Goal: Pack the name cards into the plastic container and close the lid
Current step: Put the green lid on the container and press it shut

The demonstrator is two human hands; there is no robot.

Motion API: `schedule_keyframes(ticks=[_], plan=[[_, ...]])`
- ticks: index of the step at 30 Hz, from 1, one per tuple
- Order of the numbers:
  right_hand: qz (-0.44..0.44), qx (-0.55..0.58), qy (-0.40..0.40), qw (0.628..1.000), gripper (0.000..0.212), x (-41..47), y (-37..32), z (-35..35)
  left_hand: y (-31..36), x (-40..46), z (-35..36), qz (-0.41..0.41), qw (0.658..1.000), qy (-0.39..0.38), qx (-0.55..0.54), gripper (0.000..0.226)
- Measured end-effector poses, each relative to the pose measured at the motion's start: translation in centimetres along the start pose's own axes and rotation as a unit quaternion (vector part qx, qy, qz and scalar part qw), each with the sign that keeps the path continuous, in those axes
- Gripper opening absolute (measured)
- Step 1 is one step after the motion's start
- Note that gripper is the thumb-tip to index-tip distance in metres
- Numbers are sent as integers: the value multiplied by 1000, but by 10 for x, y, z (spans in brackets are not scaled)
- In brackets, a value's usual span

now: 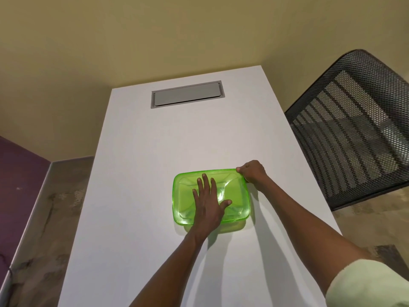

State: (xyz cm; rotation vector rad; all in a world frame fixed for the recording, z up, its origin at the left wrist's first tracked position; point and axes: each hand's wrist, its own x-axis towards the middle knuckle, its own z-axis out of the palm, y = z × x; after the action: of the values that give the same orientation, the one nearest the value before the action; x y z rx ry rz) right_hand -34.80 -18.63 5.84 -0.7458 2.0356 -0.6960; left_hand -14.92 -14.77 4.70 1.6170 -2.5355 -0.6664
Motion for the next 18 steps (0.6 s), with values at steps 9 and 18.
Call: schedule_keyframes(ticks=[9, 18], plan=[[31, -31, 19, 999, 34, 2, -11, 5, 4, -3, -4, -3, 999, 7, -33, 105], [2, -82, 31, 996, 25, -6, -12, 5, -1, -6, -7, -8, 991, 46, -125, 85]])
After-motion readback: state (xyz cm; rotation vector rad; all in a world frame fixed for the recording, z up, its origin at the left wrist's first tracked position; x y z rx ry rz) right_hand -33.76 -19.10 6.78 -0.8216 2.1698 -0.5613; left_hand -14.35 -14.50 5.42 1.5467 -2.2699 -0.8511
